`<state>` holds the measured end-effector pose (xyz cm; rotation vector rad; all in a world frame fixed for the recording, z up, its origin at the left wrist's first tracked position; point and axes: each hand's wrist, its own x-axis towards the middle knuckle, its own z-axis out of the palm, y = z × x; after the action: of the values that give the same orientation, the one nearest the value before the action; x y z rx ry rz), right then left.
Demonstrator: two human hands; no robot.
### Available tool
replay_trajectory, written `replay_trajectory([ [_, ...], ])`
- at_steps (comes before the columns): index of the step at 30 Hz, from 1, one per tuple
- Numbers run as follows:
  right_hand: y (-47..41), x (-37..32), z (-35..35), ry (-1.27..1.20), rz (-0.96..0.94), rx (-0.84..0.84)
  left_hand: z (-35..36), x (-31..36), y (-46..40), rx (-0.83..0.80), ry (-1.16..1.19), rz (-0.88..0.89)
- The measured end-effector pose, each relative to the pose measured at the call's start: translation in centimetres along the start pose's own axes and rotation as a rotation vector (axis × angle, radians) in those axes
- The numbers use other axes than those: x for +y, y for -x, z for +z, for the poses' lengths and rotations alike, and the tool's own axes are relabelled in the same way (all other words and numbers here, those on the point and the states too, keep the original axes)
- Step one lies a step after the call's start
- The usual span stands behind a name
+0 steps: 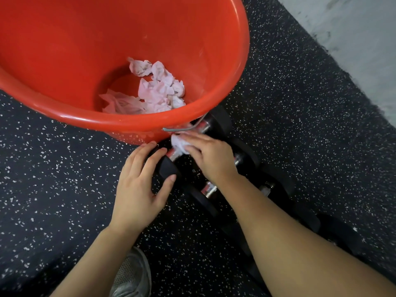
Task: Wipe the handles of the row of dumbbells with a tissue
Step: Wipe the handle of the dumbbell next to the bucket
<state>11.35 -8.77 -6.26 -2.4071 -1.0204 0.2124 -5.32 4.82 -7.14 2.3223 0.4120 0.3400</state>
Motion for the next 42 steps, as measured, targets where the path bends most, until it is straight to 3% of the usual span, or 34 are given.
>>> replay_trajectory([
  [4,-0.3,1.1,-0.1,-0.025,0.194,0.121,-0.1,0.0,-0.1,-0.004,-0.002,-0.011],
  [12,1.4,-1.2,1.3,-0.019,-0.101,-0.099,-0.2,0.1,-0.1,-0.015,0.005,-0.023],
  [19,-0.8,0.4,0.5,0.033,0.199,0.165,-0.2,0.0,0.0,-0.016,0.001,-0.024],
  [24,1.5,-1.0,1.8,-0.036,-0.083,-0.036,0.0,0.0,-0.1,-0.004,0.004,-0.023],
  [27,1.3,-1.2,1.4,-0.027,-0.133,-0.075,-0.1,0.0,-0.1,-0.004,0.009,-0.023],
  [34,-0.4,1.4,0.5,0.008,0.167,0.195,-0.2,0.2,-0.1,-0.002,0.019,-0.028],
  [42,1.1,-1.6,1.7,-0.083,-0.066,-0.1,-0.1,0.4,-0.1,0.01,0.032,-0.037],
])
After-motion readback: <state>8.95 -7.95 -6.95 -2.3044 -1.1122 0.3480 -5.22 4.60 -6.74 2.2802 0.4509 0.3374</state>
